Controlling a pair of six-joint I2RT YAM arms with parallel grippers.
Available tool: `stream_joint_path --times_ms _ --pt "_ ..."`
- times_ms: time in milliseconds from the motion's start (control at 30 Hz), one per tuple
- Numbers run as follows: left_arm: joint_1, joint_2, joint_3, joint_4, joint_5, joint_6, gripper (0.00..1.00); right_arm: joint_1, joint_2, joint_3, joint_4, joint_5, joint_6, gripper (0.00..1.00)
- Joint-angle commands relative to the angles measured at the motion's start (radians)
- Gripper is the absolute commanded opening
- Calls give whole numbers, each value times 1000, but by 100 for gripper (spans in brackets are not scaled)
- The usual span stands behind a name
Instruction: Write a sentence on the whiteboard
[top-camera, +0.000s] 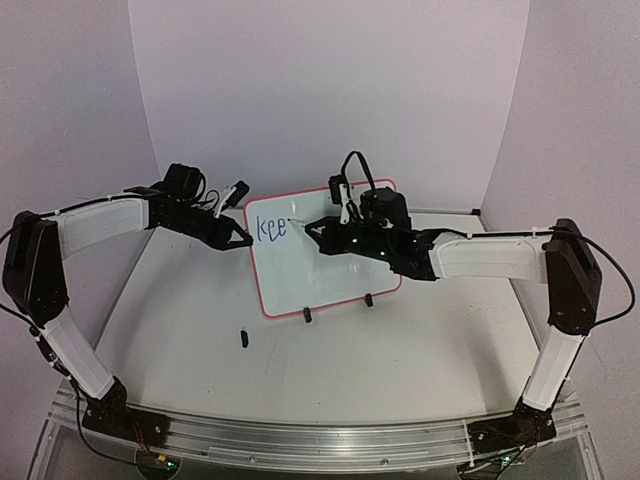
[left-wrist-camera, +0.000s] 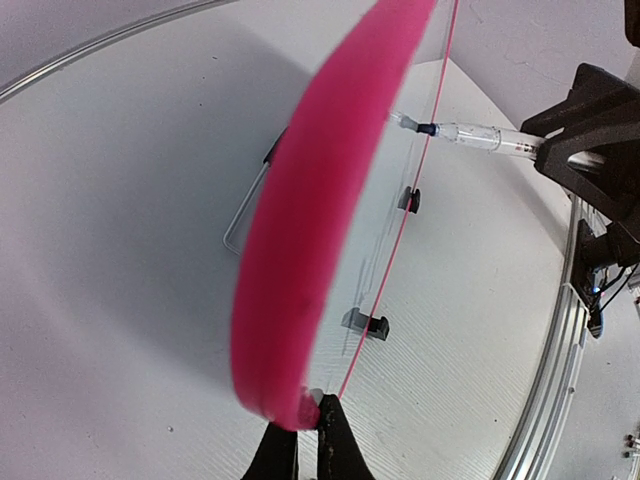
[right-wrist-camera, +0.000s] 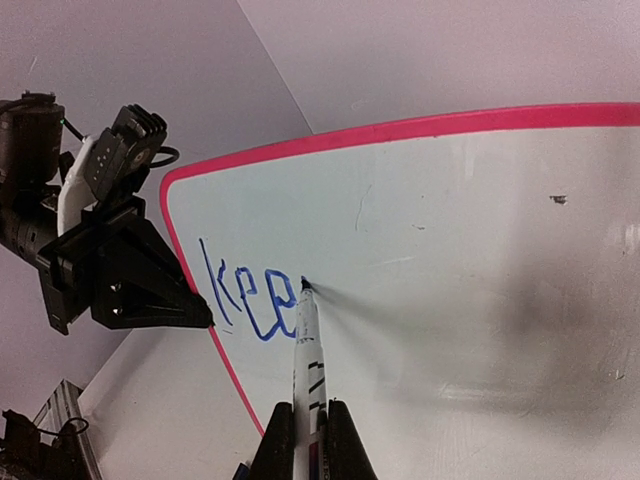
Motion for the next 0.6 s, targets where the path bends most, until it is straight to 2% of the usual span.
stream_joint_path --times_ms 0,567 --pt "-35 28 8 -49 -59 48 0 -5 7 7 2 35 0 0" --pt "-38 28 8 -50 -58 49 0 -3 -60 -176 68 -91 88 0"
